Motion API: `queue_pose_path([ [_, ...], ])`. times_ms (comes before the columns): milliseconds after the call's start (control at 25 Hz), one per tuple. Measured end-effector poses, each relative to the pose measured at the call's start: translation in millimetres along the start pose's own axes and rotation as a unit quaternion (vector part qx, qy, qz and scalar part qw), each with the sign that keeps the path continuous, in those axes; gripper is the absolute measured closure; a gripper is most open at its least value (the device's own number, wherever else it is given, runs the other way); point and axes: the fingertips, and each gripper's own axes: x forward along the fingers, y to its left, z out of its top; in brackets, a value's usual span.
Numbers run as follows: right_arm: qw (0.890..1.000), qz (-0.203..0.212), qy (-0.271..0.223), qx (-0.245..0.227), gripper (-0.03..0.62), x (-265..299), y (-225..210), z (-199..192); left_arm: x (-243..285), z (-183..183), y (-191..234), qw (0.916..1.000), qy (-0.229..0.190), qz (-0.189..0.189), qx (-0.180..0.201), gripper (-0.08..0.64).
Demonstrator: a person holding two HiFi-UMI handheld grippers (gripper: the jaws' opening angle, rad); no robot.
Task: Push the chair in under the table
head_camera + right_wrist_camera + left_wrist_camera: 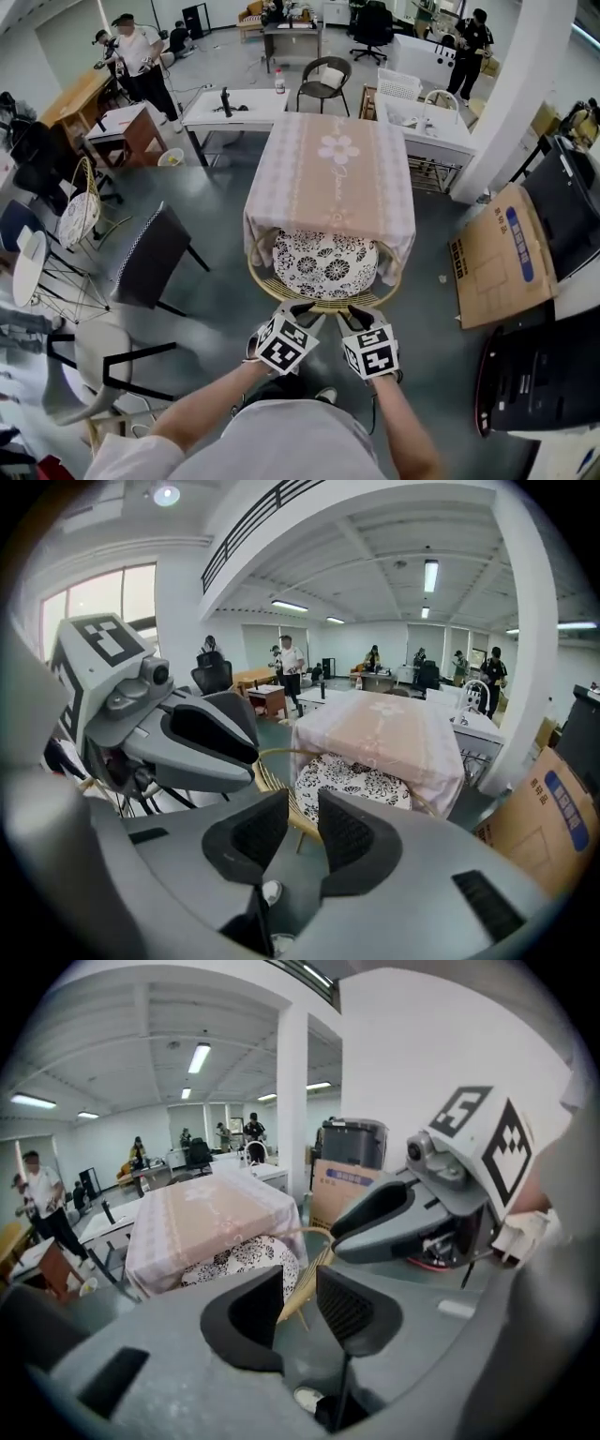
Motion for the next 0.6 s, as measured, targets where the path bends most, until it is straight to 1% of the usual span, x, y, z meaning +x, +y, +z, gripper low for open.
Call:
queue_pose_path([
  [120, 1.000, 0.001, -0.027, 0.005, 0.524, -18.2, 3.6, 7.7, -9.5, 18.9, -9.0, 0.9985, -0.039, 0.018, -0.033, 0.488],
  [240, 0.998, 0.008, -0.057, 0.009, 0.550, -35.0, 8.9, 18.9, -17.3, 30.4, -19.7, 0.9958, -0.066, 0.033, -0.054, 0.517],
  [400, 0.995, 0.026, -0.094, 0.020, 0.588, -53.5, 21.0, 31.7, -30.4, 43.4, -26.7, 0.9886, -0.108, 0.055, -0.090, 0.552],
  [600, 0.991, 0.034, -0.124, 0.030, 0.589, -66.9, 25.5, 42.1, -44.3, 53.3, -32.6, 0.9822, -0.133, 0.076, -0.109, 0.554],
])
